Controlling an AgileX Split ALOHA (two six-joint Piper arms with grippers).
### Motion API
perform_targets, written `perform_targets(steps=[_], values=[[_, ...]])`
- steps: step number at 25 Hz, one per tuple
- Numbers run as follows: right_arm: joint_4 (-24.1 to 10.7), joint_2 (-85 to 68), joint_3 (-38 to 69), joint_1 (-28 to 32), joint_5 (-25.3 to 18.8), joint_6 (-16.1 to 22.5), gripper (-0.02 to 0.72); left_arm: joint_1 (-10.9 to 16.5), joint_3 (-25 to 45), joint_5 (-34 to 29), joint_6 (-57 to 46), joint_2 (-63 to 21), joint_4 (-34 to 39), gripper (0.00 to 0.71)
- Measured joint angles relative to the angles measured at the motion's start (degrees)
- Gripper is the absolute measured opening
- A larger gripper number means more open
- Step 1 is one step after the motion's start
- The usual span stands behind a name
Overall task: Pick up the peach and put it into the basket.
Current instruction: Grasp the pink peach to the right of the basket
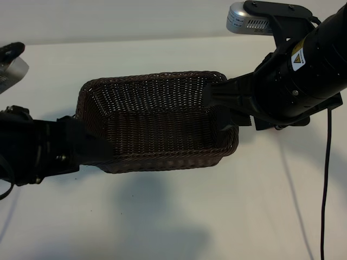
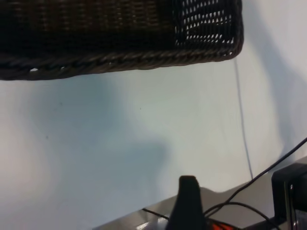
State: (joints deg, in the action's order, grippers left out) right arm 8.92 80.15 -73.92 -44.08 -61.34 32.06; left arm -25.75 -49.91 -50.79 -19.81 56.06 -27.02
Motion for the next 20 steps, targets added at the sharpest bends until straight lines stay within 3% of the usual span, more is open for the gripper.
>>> perform_targets(steps=[20], values=[[0.0, 0.0, 0.0, 0.0, 0.0, 0.0, 0.533, 0.0, -6.5, -7.3, -2.3, 0.0, 7.7, 0.572]])
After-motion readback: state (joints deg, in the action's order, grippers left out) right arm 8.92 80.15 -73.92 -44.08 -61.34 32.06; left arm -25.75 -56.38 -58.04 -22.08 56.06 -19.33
